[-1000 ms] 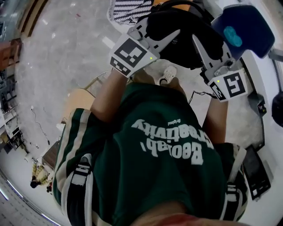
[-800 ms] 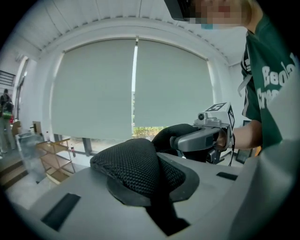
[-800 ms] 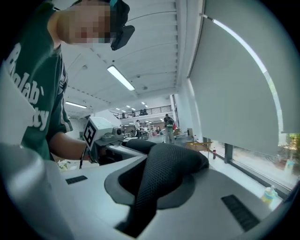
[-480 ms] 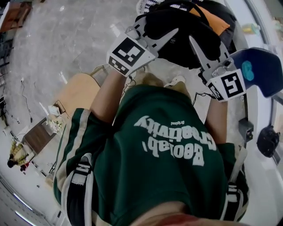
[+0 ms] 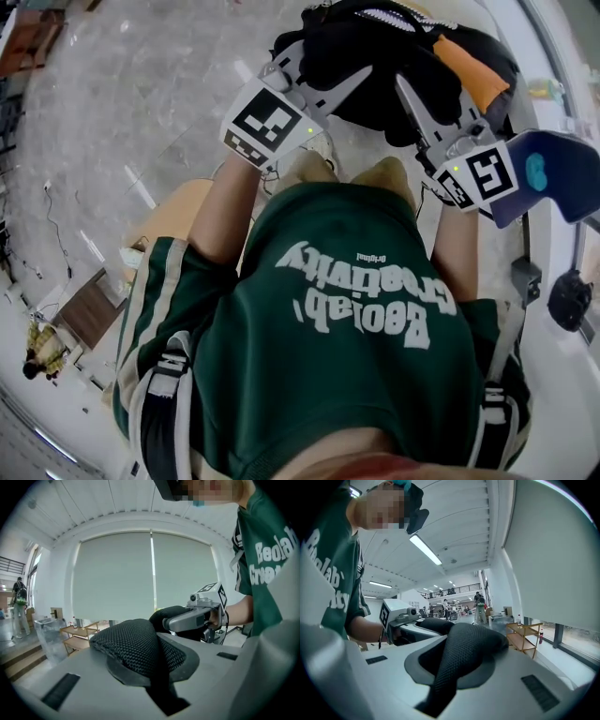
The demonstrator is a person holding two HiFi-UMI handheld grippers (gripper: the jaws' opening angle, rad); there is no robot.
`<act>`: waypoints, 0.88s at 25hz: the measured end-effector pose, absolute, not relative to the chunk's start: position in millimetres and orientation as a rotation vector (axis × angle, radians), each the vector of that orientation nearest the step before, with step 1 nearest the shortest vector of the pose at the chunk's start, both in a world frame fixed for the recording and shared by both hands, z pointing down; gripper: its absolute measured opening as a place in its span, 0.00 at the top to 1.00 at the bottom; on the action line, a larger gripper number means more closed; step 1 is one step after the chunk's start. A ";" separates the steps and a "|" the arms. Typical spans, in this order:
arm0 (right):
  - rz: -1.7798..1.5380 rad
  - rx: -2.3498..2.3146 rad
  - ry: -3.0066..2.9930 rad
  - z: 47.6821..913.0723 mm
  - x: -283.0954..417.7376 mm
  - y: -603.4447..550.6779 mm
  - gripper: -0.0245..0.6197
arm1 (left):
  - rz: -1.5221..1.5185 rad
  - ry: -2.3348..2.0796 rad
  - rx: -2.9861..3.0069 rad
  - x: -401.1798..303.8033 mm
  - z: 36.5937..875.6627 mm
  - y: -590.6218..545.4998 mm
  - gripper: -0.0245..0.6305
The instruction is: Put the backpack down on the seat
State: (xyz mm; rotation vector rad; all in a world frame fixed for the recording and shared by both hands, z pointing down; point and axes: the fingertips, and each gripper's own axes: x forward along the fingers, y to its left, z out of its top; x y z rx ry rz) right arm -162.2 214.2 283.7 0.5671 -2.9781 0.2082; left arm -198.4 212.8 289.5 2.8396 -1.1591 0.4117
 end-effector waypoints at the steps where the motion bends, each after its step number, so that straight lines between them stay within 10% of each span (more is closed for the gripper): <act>1: 0.218 0.549 -2.981 284.1 -176.1 211.7 0.87 | 0.412 -1.172 2.836 -212.8 289.6 209.8 0.86; 22: 0.257 0.354 -2.969 304.5 -322.6 49.9 0.87 | 0.472 -1.231 2.695 -363.1 315.7 27.8 0.86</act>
